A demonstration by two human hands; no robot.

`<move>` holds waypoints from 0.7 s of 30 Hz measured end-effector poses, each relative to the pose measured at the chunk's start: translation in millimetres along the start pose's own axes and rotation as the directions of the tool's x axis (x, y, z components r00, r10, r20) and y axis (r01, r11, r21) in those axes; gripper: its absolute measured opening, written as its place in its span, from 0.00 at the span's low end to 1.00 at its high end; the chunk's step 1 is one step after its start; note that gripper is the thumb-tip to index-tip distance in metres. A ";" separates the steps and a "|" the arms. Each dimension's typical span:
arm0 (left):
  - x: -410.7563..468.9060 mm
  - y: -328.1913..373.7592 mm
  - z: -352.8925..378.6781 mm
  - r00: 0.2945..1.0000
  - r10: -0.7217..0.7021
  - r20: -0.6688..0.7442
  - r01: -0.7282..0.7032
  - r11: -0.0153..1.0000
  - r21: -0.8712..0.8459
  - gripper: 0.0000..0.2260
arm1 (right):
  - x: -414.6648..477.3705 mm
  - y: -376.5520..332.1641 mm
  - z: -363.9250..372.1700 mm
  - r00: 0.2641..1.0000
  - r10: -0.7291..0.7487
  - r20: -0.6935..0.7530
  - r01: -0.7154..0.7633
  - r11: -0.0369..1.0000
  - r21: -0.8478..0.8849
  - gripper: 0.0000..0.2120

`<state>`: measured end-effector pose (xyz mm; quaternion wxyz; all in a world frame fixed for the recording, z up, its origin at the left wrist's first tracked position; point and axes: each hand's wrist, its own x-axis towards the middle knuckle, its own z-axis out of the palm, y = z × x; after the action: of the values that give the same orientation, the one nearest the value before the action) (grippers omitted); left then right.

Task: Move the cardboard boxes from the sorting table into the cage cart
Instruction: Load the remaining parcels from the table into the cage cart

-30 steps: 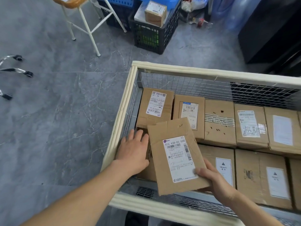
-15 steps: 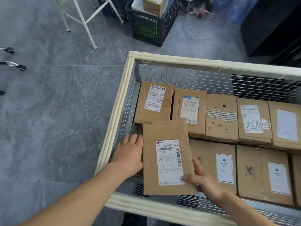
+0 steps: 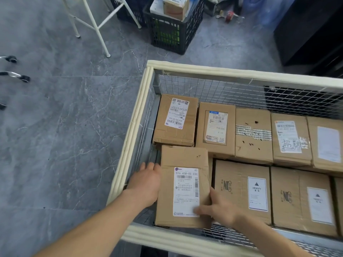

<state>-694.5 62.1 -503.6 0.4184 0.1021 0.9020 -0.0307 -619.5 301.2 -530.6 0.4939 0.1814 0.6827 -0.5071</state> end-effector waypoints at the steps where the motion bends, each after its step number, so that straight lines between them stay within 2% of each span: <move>1: 3.6 -1.9 3.2 1.000 -0.024 0.017 0.024 1.000 -0.002 0.26 | 5.7 -1.2 1.1 1.000 0.005 0.004 -0.005 0.999 -0.037 0.28; 4: 15.5 -3.6 12.8 0.992 -0.107 0.071 0.108 0.994 -0.007 0.30 | 24.2 -6.5 4.2 1.000 -0.010 0.002 0.010 0.991 -0.136 0.30; 10: 40.4 -0.7 22.5 0.965 -0.237 0.114 0.239 0.971 -0.002 0.35 | 65.3 -3.7 15.7 0.998 0.018 -0.055 -0.027 0.987 -0.158 0.29; 16: 46.6 7.5 22.0 0.954 -0.287 0.085 0.285 0.958 0.042 0.32 | 83.6 -3.0 24.9 0.991 0.015 -0.135 -0.023 0.998 -0.058 0.22; 21: 45.8 8.4 25.7 0.951 -0.307 0.039 0.303 0.950 0.077 0.35 | 96.0 -12.4 26.5 0.979 -0.059 -0.194 0.051 0.998 -0.048 0.28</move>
<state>-702.3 73.9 -554.9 0.4273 -0.0249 0.8945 -0.1290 -658.7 248.5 -606.6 0.4141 0.2007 0.7434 -0.4854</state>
